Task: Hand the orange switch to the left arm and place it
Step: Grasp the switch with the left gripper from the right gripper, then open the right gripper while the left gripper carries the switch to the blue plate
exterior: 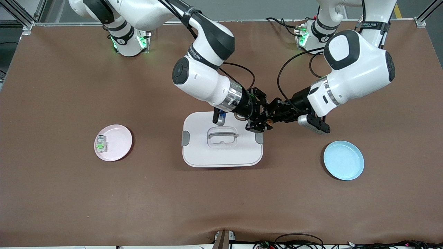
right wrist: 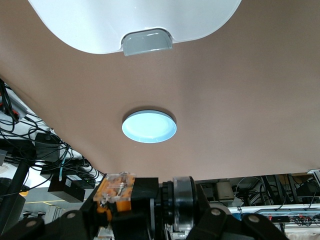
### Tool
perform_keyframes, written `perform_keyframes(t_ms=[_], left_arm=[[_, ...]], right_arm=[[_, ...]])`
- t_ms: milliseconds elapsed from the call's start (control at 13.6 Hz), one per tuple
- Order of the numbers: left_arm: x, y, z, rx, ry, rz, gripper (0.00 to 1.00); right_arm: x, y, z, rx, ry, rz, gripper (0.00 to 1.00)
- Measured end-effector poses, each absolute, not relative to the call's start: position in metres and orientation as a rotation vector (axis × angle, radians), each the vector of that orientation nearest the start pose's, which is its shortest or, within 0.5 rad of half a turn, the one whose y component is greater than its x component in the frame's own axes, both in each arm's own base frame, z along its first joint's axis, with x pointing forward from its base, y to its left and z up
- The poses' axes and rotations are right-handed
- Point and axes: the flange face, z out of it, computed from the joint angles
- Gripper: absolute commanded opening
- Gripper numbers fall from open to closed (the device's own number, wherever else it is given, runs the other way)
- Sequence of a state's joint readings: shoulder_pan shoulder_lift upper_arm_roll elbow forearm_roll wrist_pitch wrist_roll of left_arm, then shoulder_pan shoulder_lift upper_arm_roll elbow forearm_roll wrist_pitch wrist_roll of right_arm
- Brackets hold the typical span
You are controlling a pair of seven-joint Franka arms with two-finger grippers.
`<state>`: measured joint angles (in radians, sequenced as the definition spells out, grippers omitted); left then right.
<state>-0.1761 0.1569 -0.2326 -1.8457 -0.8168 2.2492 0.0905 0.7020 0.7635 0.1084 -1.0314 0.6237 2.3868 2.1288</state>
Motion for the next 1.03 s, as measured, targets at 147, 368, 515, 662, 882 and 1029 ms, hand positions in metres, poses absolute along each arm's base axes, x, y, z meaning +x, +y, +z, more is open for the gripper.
perform_keyframes(t_ms=[147,368,515,662,882,1029], left_arm=[[0.572,-0.262,0.477,2.384,-0.047,0.140,0.00],[0.575,-0.253,0.476,2.387,-0.037,0.138,0.00],[0.580,-0.240,0.473,2.392,-0.020,0.134,0.00],[0.582,-0.233,0.471,2.406,-0.017,0.137,0.00],[0.590,-0.203,0.463,2.498,-0.039,0.149,0.00],[0.598,-0.172,0.451,2.590,-0.060,0.145,0.00]], right_arm=[[0.574,0.562,0.465,-1.590,1.820,0.705,0.76],[0.576,0.562,0.470,-1.581,1.813,0.705,1.00],[0.577,0.560,0.476,-1.572,1.806,0.702,1.00],[0.578,0.559,0.477,-1.570,1.804,0.701,1.00],[0.578,0.559,0.477,-1.569,1.804,0.701,1.00],[0.580,0.559,0.479,-1.557,1.800,0.694,1.00]])
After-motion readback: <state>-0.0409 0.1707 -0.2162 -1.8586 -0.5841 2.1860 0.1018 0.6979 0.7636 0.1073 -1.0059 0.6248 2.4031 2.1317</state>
